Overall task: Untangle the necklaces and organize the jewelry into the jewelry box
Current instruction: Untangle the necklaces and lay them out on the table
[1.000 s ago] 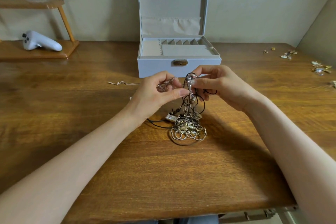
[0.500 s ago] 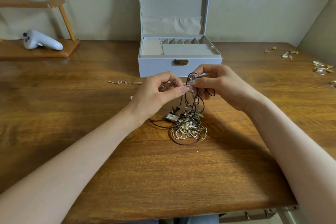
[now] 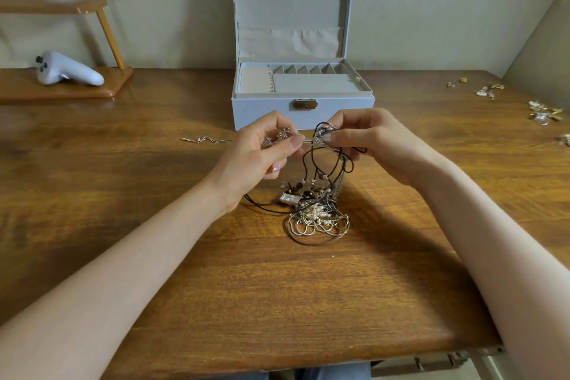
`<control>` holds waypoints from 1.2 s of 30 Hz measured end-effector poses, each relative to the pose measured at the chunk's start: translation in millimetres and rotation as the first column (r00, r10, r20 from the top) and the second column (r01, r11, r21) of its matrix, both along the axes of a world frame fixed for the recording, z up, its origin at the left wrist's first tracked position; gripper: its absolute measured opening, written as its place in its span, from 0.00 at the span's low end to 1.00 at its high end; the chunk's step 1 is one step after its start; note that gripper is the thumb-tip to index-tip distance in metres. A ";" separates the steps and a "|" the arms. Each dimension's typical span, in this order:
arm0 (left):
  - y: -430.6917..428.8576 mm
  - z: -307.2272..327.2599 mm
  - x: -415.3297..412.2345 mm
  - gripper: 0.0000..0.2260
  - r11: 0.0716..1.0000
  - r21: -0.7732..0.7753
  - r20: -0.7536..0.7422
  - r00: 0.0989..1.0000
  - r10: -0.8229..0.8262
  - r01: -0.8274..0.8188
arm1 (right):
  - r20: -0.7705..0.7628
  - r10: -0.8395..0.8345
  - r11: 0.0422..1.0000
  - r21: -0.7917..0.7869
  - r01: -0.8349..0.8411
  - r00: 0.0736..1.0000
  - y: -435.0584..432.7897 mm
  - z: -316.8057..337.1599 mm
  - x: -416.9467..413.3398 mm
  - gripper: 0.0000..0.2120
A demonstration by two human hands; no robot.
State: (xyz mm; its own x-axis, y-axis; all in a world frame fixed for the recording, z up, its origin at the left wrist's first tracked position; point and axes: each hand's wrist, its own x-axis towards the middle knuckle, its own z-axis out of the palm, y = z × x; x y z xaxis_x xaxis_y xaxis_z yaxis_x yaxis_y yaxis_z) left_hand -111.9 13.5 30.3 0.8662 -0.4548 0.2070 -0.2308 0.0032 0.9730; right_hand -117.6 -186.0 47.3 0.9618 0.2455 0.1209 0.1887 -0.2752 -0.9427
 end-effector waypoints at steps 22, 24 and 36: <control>-5.1 -3.2 -1.6 0.10 0.988 0.148 -0.007 0.999 0.046 -0.045 | -0.034 0.068 0.984 0.167 -0.062 0.997 4.5 -6.3 2.3 0.06; -4.7 -5.2 -0.1 0.09 0.985 0.150 0.009 0.996 0.091 -0.091 | -0.040 0.077 0.984 0.166 -0.069 0.996 6.0 -8.2 2.5 0.06; -2.2 -5.1 0.8 0.02 0.985 0.163 0.008 0.998 0.060 -0.061 | -0.076 0.065 0.969 0.243 -0.044 0.995 9.2 -9.9 3.6 0.06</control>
